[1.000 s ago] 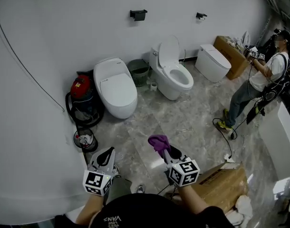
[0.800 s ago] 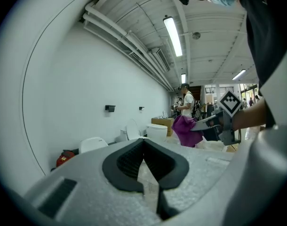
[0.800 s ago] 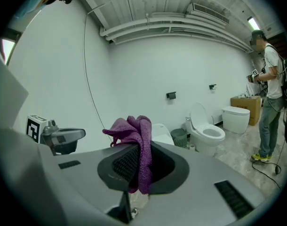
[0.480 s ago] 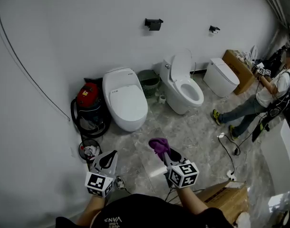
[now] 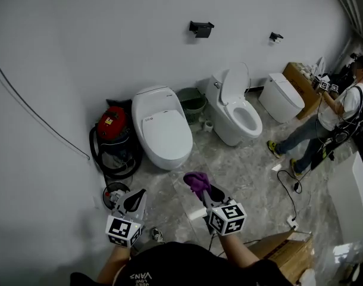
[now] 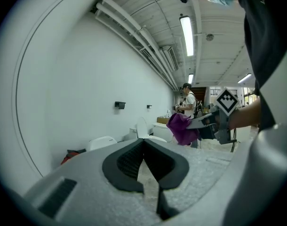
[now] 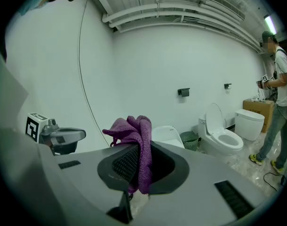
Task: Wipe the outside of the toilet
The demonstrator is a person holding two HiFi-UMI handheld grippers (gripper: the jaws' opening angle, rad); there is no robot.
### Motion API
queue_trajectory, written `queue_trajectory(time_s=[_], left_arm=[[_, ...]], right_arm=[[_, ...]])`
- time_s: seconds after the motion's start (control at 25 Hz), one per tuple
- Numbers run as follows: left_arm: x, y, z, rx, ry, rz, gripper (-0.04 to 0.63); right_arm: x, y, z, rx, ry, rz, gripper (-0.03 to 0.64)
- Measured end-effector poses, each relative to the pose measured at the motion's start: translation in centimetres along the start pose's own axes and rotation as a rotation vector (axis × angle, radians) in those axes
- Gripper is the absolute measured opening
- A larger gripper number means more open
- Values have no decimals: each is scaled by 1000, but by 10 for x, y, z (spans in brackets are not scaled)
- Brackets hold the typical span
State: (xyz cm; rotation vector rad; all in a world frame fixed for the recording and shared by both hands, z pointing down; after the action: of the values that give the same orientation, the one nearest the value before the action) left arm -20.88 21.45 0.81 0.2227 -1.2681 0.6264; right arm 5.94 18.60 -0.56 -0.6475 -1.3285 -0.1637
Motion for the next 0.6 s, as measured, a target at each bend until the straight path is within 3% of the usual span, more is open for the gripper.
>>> queue_trajectory(time_s=[0.32,0.6], left_arm=[[2,-38,22,29,14,42,3],[9,-85,12,-53,36,19,2]], right_arm=[[0,-38,-19,10,12,27,40],[7,-65,-66,-80,87,46,40]])
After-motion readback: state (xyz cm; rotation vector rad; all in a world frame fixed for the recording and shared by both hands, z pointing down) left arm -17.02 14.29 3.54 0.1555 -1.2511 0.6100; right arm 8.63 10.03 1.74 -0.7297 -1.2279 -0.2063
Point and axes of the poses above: the fingertips, and each gripper's own axes: y backward along the fingers, z to its left, x out of its underside, the point moved 7 cm from there along y, backward along the fingers, and after that the axes turned 15 degrees about y, right-handed, at the moved point
